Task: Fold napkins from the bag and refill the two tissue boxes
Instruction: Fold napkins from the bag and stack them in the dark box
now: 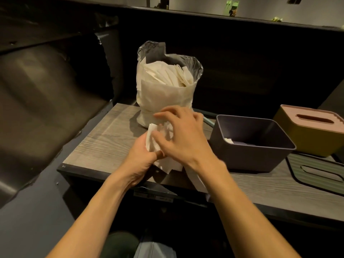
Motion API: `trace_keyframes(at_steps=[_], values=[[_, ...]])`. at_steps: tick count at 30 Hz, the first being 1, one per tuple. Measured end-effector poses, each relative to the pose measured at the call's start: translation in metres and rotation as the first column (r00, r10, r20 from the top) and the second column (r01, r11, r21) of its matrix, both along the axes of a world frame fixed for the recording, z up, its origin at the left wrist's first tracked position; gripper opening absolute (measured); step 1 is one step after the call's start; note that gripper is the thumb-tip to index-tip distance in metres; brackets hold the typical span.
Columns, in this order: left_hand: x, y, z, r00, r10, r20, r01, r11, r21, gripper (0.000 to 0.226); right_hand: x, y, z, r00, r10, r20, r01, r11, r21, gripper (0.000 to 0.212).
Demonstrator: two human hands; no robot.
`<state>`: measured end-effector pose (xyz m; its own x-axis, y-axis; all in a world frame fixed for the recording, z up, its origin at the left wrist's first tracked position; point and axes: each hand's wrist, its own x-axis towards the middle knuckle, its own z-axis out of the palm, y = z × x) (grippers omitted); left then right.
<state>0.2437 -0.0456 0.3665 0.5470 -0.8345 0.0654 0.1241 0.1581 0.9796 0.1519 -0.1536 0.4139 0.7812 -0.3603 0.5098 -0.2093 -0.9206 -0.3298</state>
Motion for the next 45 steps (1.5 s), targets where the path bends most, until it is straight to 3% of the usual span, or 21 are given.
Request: trace_keyframes(at_steps=[3,8,14,17,20,23,26,29,31,34,36,38,41,43,45], values=[[0.001,0.001,-0.003,0.999,0.011,-0.031,-0.011,1.0,0.001,0.047,0.011,-0.007,0.025,0.967,0.086,-0.238,-0.118,0.986,-0.121,0.018],[0.004,0.001,-0.005,0.99,0.031,-0.139,-0.03,1.0,0.007,0.045,0.016,-0.014,0.045,0.961,0.17,-0.218,-0.191,0.979,-0.076,0.017],[0.005,0.0,-0.007,0.979,0.074,-0.188,-0.067,0.997,0.047,0.043,0.012,-0.007,0.055,0.958,0.114,0.262,-0.106,0.993,-0.043,0.016],[0.007,0.001,-0.007,0.965,0.078,-0.249,-0.068,0.997,0.048,0.04,0.004,-0.007,0.055,0.842,0.02,0.54,-0.04,0.999,0.025,0.019],[0.01,0.001,-0.006,0.964,0.038,-0.262,-0.034,0.999,0.021,0.046,-0.01,-0.001,0.045,0.712,-0.105,0.694,-0.149,0.943,0.296,0.01],[0.009,0.001,-0.002,0.945,0.04,-0.325,-0.048,0.999,-0.016,0.05,-0.02,0.01,0.007,0.798,-0.269,0.54,-0.097,0.826,0.555,0.01],[0.007,0.002,0.006,0.936,-0.033,-0.349,0.013,0.998,-0.059,0.036,-0.015,0.019,-0.031,0.874,-0.397,0.279,0.189,0.809,0.556,0.016],[0.004,0.004,0.005,0.96,-0.083,-0.267,0.068,0.995,-0.066,0.04,-0.007,0.022,-0.043,0.873,-0.416,0.253,0.188,0.768,0.612,0.012],[0.002,0.003,-0.001,0.997,-0.032,-0.065,0.031,0.999,-0.021,0.048,-0.008,0.02,-0.045,0.894,-0.372,0.25,0.12,0.735,0.667,0.019],[0.0,0.003,-0.004,0.981,0.011,0.195,-0.017,0.999,0.032,0.048,-0.021,0.01,-0.047,0.947,-0.204,0.248,-0.021,0.731,0.682,0.07],[0.004,0.003,-0.004,0.925,0.056,0.376,-0.086,0.994,0.063,0.047,-0.03,0.001,-0.048,0.97,-0.075,0.232,-0.11,0.714,0.692,0.089],[0.006,0.003,-0.006,0.857,0.105,0.504,-0.165,0.983,0.076,0.055,-0.036,-0.005,-0.048,0.967,-0.027,0.254,-0.167,0.687,0.708,0.084],[0.001,0.004,0.001,0.871,0.256,0.419,-0.289,0.957,0.017,0.088,-0.04,-0.009,-0.053,0.941,-0.094,0.325,-0.157,0.73,0.665,0.06],[-0.001,0.005,0.005,0.852,0.339,0.398,-0.35,0.935,-0.047,0.097,-0.041,-0.009,-0.057,0.94,-0.1,0.325,-0.147,0.744,0.652,0.043],[0.002,0.005,0.006,0.834,0.354,0.424,-0.372,0.927,-0.043,0.097,-0.042,-0.009,-0.058,0.957,-0.067,0.281,-0.135,0.757,0.64,0.051]])
